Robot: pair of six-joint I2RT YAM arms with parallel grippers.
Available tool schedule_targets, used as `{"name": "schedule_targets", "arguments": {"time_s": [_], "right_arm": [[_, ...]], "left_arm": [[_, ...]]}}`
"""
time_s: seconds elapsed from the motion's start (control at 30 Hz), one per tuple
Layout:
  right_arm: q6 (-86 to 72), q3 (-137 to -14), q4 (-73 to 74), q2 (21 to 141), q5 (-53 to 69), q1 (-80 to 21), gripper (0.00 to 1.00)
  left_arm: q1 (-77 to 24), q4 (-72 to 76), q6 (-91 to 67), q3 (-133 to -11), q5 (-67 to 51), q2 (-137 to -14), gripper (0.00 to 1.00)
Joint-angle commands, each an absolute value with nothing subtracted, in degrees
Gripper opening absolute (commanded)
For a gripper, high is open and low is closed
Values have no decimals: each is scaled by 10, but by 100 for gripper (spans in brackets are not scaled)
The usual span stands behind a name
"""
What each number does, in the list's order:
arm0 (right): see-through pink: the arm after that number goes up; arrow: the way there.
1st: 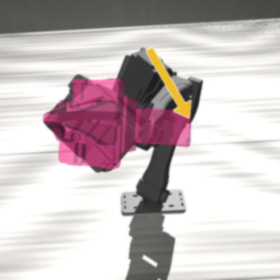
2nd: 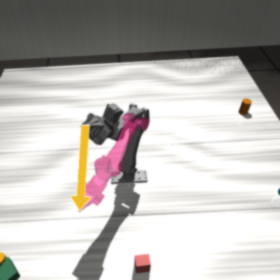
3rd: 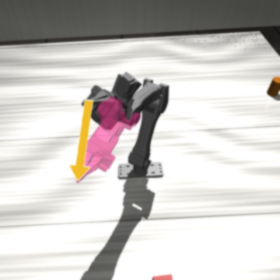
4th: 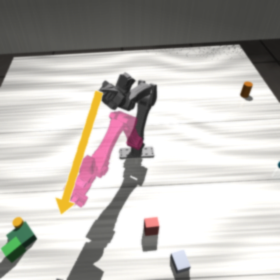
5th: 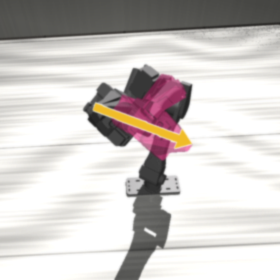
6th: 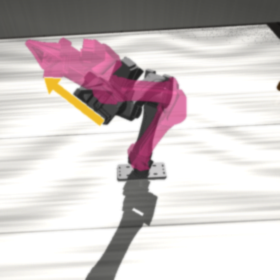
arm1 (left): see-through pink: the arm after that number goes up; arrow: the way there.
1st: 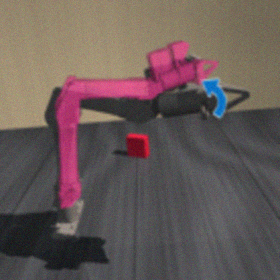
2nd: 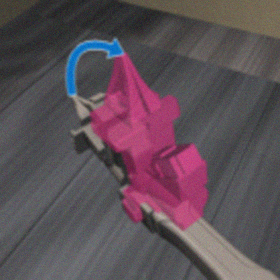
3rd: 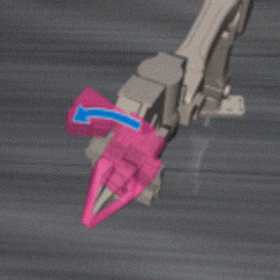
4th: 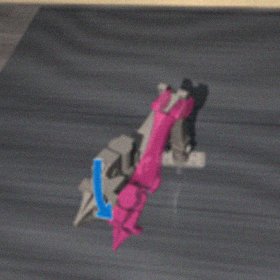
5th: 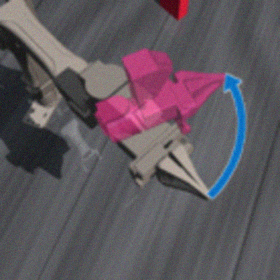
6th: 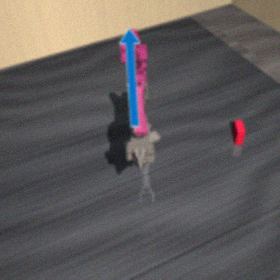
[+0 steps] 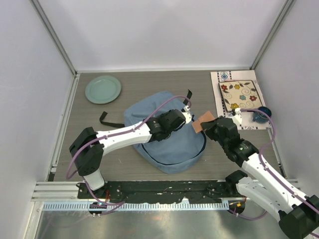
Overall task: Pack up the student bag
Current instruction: Place the personal item in the student bag.
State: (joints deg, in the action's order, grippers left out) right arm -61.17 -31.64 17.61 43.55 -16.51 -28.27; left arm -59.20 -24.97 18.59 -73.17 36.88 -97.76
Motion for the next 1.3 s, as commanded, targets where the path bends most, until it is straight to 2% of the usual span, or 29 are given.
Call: {"name": "schedule_targets", "arguments": {"time_s": [0.0, 0.1, 0.17, 0.9, 1.13, 1.27], "right_arm": [[-605, -330, 140, 439, -164, -280, 1], [-606, -327, 130, 439, -157, -279, 1], [-606, -326, 126, 442, -152, -279, 1], [-604, -291, 5, 472, -21, -279, 1], [-653, -272, -146, 534, 139, -281, 1], [-686, -260, -222, 590, 173, -283, 1]], "left_arm": [[-594, -215, 183, -731, 382, -966, 25], [-594, -215, 177, -733, 375, -959, 7], [-594, -220, 175, -735, 373, -959, 0], [-558, -296, 91, -812, 274, -926, 0], [-548, -294, 55, -829, 271, -918, 0], [-548, -291, 36, -829, 275, -914, 0]]}}
